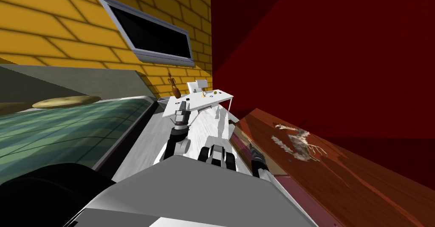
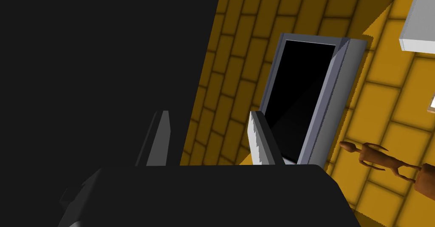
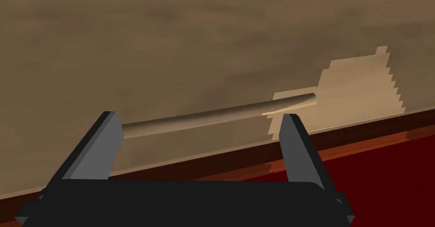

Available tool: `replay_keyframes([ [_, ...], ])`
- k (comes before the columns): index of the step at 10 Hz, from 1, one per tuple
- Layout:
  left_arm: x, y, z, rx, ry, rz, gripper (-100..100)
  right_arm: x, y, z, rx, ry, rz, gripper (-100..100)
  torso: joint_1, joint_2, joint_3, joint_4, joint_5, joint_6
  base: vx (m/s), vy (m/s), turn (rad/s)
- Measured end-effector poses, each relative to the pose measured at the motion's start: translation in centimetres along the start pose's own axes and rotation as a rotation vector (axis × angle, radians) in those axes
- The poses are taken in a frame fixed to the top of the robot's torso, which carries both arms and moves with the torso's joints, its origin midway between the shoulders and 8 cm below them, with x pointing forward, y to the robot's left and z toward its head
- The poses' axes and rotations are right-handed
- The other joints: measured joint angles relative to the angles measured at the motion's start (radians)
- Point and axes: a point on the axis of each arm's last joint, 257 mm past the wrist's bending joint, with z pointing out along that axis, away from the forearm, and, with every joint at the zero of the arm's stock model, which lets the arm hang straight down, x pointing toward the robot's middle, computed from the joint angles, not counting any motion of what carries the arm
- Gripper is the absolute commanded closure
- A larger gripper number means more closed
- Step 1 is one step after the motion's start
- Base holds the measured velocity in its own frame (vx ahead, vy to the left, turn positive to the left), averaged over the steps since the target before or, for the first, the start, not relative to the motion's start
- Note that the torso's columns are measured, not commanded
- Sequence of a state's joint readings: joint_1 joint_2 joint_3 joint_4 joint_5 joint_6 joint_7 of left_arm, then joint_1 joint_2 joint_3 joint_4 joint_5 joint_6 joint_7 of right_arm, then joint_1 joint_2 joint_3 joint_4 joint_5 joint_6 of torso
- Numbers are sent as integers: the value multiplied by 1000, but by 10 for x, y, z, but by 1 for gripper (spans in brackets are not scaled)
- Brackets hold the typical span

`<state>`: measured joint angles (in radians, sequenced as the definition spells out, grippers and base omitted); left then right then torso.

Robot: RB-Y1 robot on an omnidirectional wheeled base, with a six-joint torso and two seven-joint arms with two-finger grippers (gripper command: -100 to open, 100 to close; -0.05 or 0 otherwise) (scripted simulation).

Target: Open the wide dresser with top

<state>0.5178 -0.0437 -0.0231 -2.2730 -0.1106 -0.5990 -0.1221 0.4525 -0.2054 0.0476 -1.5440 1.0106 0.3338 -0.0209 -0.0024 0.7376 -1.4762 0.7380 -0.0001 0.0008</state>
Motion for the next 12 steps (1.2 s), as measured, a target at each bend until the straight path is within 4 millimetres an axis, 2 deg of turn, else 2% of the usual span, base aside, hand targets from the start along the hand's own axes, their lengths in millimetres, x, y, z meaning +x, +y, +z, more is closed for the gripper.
replay_keyframes([
  [6, 0, 0, 0, 0, 0, 0, 0, 24, -67, -1, 199, 24, -191, -100, 3, 0, 0, 0, 0, -1, 22, 14, 133],
  [8, 0, 0, 0, 0, 0, 0, 0, 25, -81, -5, 251, 22, -244, -100, 1, 1, 0, 0, 0, 0, 13, 11, 61],
  [12, 0, 0, 0, 0, 0, 0, 0, 36, -124, -17, 387, 40, -385, -100, -2, -2, -1, 2, 4, -2, 15, 16, 112],
])
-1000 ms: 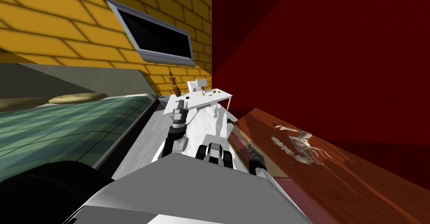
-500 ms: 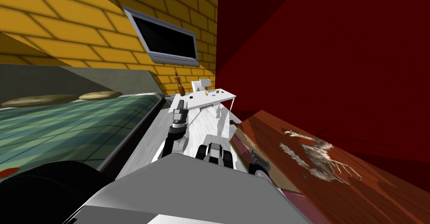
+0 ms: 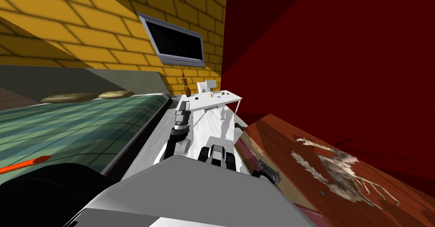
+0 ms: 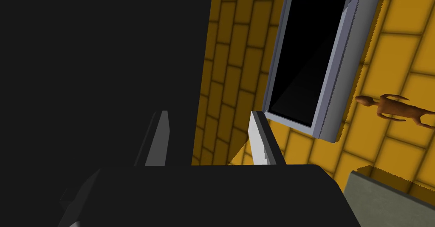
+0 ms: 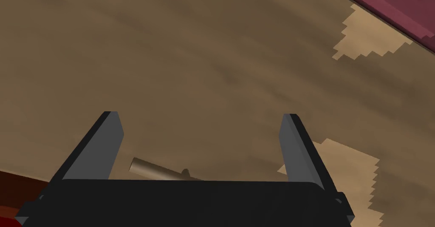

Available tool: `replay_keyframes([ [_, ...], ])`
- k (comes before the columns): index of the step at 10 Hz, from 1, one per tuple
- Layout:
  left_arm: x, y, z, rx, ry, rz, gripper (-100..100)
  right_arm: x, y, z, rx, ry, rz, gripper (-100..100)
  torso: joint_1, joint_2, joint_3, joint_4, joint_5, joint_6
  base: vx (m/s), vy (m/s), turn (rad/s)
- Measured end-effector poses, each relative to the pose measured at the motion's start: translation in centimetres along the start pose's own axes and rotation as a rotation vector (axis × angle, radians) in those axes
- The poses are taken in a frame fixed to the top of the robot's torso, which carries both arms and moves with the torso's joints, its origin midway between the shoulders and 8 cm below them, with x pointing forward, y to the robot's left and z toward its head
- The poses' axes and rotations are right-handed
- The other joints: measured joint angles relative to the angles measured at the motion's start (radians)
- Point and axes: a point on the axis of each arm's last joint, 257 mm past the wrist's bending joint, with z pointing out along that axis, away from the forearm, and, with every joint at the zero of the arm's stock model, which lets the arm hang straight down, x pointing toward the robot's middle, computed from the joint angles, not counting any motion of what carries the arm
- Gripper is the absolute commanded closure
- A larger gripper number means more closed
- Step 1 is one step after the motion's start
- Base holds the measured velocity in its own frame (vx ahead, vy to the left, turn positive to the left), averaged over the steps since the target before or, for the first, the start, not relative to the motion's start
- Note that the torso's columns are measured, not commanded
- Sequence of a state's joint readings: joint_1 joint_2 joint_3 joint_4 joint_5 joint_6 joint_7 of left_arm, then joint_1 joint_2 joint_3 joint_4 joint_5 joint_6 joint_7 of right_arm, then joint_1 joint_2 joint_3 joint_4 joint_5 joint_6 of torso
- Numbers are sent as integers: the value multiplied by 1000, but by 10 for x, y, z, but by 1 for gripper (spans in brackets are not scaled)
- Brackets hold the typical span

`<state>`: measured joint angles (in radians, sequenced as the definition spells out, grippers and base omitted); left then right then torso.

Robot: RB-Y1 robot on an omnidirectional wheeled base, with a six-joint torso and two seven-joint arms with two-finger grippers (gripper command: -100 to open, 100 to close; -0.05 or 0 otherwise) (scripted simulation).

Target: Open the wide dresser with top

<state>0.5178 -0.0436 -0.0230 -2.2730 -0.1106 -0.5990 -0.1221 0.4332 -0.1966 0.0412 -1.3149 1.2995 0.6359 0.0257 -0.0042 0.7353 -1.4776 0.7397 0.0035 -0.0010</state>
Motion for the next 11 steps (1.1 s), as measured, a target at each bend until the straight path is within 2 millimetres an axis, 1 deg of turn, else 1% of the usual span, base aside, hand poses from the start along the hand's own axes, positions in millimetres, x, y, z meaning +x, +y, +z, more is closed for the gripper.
replay_keyframes([
  [1, 0, 0, 0, 0, 0, 0, 0, 2, -3, -1, 15, -3, -20, -100, 1, 1, 0, 0, 2, 1, 20, 10, 177],
  [2, 0, 0, 0, 0, 0, 0, 0, 10, -12, -1, 45, 4, -55, -100, 0, 1, 1, 0, 2, 0, 16, 11, 99],
  [3, 0, 0, 0, 0, 0, 0, 0, 14, -19, -1, 75, 5, -86, -100, 0, 0, 0, 2, 4, -1, 7, 7, -1],
  [4, 0, 0, 0, 0, 0, 0, 0, 14, -21, -2, 87, 1, -101, -100, 2, 2, 0, 2, 6, 0, 10, 4, 180],
  [6, 0, 0, 0, 0, 0, 0, 0, 27, -37, -3, 137, 5, -169, -100, -1, 0, -1, 2, 8, -1, 17, 10, 133],
  [7, 0, 0, 0, 0, 0, 0, 0, 32, -47, -7, 165, 9, -205, -100, 3, 0, -2, 3, 11, -2, 11, 3, 76],
  [8, 0, 0, 0, 0, 0, 0, 0, 34, -52, -9, 187, 8, -242, -100, 5, 0, -2, 4, 13, -3, 15, -7, -6],
  [9, 0, 0, 0, 0, 0, 0, 0, 34, -56, -11, 201, 2, -253, -100, 7, 1, -2, 4, 15, -2, 11, -8, 149],
  [11, 0, 0, 0, 0, 0, 0, 0, 41, -69, -16, 248, 10, -315, -100, 9, 0, -3, 6, 18, -6, 5, 2, 26],
])
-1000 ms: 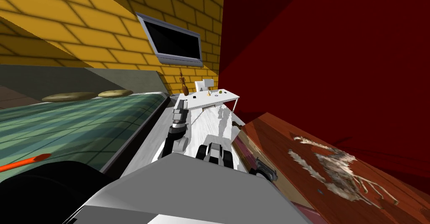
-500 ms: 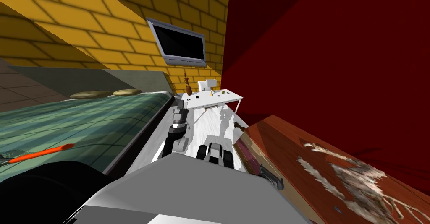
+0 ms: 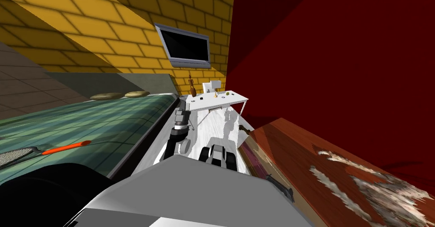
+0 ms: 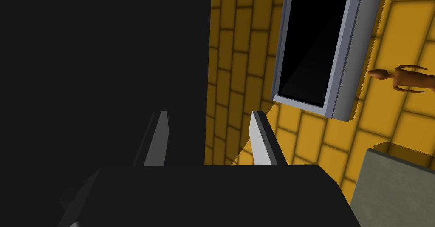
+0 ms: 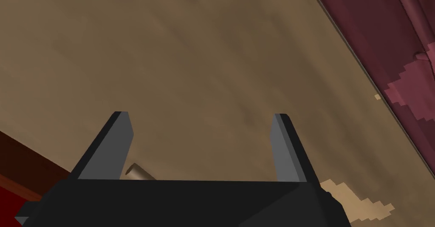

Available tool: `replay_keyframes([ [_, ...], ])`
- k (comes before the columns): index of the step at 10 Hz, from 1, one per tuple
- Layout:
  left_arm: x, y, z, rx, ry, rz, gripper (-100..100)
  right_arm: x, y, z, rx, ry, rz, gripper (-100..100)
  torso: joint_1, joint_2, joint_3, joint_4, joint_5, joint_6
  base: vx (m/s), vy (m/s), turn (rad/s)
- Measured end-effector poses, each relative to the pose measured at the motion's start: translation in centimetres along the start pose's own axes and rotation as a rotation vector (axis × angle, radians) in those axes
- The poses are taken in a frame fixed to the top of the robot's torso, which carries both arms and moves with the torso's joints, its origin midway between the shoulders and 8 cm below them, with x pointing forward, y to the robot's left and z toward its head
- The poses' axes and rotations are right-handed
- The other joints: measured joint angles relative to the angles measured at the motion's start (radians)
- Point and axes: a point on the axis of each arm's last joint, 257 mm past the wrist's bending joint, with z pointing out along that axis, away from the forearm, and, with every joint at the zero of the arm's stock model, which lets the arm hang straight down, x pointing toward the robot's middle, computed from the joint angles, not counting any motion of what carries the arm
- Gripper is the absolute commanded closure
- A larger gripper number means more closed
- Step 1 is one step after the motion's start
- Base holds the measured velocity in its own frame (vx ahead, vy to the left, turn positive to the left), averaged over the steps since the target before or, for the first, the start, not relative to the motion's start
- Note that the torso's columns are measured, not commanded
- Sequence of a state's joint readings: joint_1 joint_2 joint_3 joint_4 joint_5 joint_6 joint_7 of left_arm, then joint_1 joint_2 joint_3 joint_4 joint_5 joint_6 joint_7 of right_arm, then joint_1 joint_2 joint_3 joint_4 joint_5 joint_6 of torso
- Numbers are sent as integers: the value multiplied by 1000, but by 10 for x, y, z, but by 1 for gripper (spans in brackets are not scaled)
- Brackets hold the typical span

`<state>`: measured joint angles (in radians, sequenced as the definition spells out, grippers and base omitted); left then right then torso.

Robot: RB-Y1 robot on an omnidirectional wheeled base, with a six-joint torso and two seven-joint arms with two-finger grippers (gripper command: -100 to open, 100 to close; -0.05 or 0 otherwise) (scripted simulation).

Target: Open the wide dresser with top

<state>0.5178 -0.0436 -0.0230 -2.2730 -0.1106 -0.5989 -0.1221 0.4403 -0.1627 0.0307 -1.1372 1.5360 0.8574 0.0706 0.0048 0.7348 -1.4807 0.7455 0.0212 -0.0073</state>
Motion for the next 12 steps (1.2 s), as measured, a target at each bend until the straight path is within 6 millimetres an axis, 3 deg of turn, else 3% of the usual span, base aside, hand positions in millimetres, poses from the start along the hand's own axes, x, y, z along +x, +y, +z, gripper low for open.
replay_keyframes([
  [7, 0, 0, 0, 0, 0, 0, 0, 20, -31, -2, 126, -14, -147, -100, 2, -4, -3, 1, 1, -6, 5, -5, 59],
  [12, 0, 0, 0, 0, 0, 0, 0, 20, -32, -6, 132, -16, -148, -100, 1, -4, -3, 0, 1, -5, 3, -7, 22],
])
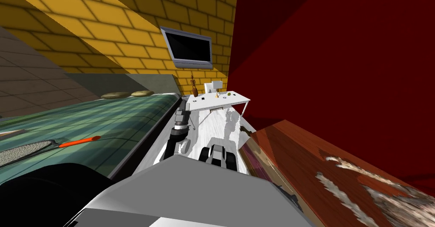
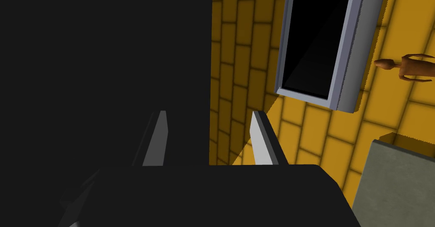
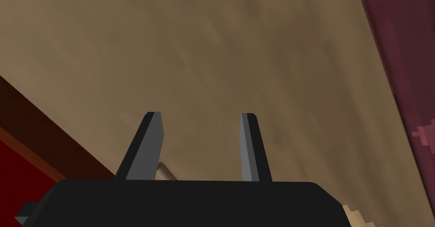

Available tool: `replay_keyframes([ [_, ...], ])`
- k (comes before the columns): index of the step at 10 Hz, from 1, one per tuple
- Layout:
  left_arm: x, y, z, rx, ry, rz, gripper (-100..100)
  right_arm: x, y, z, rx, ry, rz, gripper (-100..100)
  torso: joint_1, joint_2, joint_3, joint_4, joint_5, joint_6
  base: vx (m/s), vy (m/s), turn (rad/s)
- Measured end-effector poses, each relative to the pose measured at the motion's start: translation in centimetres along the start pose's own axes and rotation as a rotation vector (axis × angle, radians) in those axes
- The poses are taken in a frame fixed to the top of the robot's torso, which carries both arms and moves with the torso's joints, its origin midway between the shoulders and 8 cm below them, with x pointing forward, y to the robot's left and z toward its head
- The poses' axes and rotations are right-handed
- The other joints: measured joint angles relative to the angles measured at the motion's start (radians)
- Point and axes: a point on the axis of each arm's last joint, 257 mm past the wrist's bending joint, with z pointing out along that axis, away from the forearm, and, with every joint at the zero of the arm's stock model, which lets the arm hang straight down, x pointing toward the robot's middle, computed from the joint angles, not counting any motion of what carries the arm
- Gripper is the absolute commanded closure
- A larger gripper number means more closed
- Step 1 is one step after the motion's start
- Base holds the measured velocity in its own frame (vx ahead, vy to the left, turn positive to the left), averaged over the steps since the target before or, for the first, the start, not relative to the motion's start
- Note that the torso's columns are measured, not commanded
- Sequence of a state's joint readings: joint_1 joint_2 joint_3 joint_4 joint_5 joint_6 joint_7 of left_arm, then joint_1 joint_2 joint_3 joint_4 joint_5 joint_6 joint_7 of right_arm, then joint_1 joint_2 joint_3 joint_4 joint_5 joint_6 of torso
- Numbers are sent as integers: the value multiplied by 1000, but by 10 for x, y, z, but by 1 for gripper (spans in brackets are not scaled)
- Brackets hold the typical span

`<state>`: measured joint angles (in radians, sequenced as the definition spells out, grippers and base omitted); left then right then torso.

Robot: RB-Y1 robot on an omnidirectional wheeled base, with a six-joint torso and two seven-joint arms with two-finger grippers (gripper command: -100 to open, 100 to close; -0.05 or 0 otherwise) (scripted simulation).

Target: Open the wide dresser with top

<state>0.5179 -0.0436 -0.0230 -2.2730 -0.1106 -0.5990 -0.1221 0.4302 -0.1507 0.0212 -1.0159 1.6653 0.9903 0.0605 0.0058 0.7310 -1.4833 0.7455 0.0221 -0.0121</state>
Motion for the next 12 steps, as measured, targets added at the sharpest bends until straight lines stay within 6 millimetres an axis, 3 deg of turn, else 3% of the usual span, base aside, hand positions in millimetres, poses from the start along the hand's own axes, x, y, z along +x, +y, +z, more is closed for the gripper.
replay_keyframes([
  [12, 0, 0, 0, 0, 0, 0, 0, 15, -26, -21, 150, -23, -210, -100, 7, -8, -4, 1, 0, -11, 6, -9, 54],
])
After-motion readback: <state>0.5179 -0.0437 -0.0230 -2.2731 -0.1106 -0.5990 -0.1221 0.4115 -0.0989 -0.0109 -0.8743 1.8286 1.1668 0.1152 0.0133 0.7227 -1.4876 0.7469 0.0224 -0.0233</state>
